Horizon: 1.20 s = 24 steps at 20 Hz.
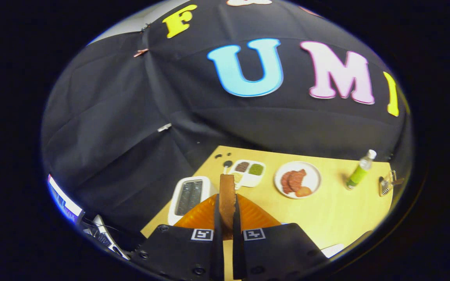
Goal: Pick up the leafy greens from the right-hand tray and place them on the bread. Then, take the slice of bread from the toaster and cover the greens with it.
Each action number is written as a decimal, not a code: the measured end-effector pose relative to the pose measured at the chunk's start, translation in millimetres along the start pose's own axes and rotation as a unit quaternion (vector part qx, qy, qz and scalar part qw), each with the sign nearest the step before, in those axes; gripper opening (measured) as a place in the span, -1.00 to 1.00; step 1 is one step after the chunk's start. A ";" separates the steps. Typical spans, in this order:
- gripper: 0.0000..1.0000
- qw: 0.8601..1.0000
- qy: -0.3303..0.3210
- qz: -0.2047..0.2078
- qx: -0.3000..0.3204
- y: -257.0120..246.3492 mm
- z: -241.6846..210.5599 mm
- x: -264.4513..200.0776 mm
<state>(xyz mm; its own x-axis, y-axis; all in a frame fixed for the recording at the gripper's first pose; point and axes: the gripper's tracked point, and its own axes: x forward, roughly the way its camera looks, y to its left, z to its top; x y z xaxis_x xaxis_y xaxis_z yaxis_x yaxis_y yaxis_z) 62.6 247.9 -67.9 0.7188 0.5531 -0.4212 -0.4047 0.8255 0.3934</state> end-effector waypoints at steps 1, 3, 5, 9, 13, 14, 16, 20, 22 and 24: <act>-0.74 1.000 0.000 -0.017 0.005 -19.2 -9.7 -6.5; -0.74 0.999 0.005 -0.046 0.021 -48.0 -29.9 -14.6; -0.74 0.997 0.009 -0.068 0.042 -72.9 -49.8 -13.8; -0.74 0.987 0.005 -0.090 0.131 -95.1 -85.1 -0.3; -0.74 0.975 0.001 -0.104 0.198 -99.7 -122.1 24.4; -0.74 0.972 0.005 -0.102 0.211 -96.6 -131.6 32.1; -0.73 0.966 0.011 -0.103 0.236 -95.8 -146.1 45.0; -0.74 0.950 0.011 -0.110 0.291 -104.0 -168.5 64.7; -0.74 0.944 0.020 -0.116 0.309 -107.4 -188.6 72.2; -0.73 0.941 0.034 -0.133 0.310 -116.4 -209.6 71.8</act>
<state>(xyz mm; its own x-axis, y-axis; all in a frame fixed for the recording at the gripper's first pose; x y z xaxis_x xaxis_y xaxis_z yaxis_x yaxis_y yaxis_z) 42.8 215.0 -315.2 0.7013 0.3600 -0.6153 0.2071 0.7230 0.6591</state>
